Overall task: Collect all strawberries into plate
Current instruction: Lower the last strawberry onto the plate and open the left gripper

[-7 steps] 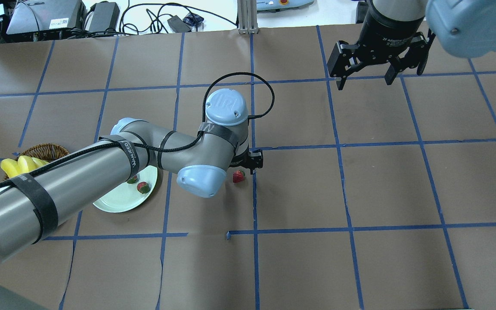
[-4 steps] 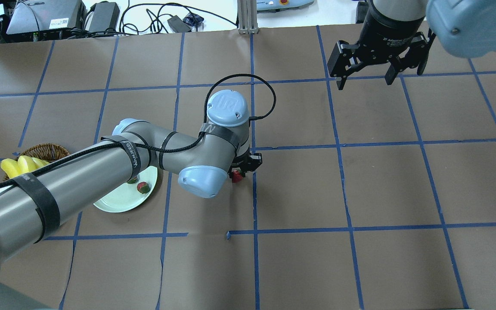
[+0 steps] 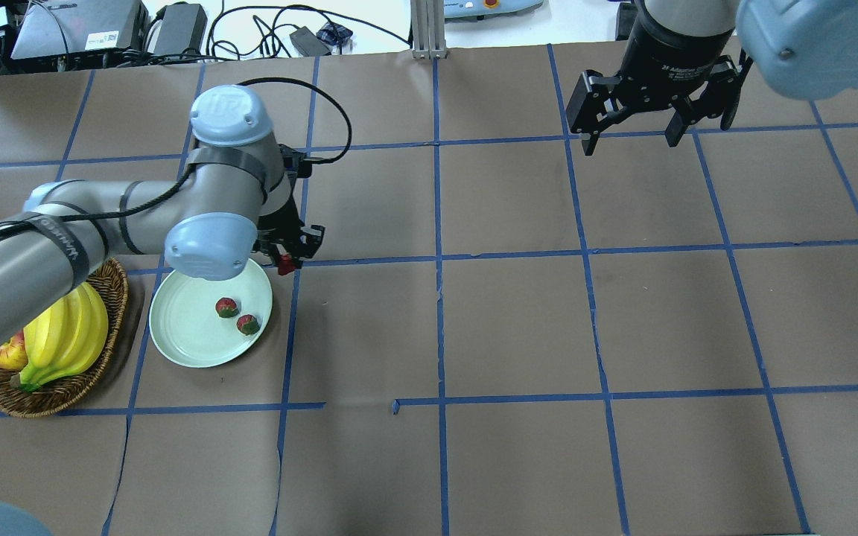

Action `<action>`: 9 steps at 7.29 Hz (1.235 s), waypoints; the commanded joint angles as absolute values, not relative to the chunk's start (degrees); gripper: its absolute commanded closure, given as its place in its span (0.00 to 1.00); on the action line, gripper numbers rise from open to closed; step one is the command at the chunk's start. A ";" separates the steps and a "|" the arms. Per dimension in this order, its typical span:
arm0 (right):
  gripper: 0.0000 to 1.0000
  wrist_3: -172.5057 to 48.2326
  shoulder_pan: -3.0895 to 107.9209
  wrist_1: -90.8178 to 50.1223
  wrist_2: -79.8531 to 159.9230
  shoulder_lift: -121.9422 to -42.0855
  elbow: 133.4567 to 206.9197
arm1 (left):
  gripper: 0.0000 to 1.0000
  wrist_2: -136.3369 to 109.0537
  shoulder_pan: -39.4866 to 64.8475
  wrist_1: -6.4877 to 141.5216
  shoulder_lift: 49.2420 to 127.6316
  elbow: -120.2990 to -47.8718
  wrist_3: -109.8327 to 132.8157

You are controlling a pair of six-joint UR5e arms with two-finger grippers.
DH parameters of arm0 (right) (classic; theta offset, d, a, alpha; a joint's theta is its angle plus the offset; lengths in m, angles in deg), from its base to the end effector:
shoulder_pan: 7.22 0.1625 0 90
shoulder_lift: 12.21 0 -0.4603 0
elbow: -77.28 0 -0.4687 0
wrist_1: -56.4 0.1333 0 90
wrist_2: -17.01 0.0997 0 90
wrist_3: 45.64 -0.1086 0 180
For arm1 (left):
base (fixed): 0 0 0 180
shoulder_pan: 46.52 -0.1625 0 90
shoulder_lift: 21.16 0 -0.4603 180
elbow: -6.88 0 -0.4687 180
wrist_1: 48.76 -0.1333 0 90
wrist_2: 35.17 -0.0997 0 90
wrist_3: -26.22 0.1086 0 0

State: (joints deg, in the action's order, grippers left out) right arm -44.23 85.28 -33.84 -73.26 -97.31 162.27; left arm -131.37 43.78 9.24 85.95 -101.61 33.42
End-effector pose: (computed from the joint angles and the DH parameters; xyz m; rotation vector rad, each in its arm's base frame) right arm 0.1592 -0.6020 0.5140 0.1070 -3.1351 0.0097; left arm -0.1248 -0.6086 0.2156 0.2037 3.0288 0.1051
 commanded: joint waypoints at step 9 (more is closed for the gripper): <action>0.00 -43.97 85.25 -33.69 -73.51 -97.28 162.27 | 0.00 -125.26 46.97 36.06 77.73 -83.35 27.47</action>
State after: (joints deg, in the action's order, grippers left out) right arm -44.04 85.30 -33.70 -73.38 -97.28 162.27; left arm -125.60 42.63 25.56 78.46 -91.28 31.20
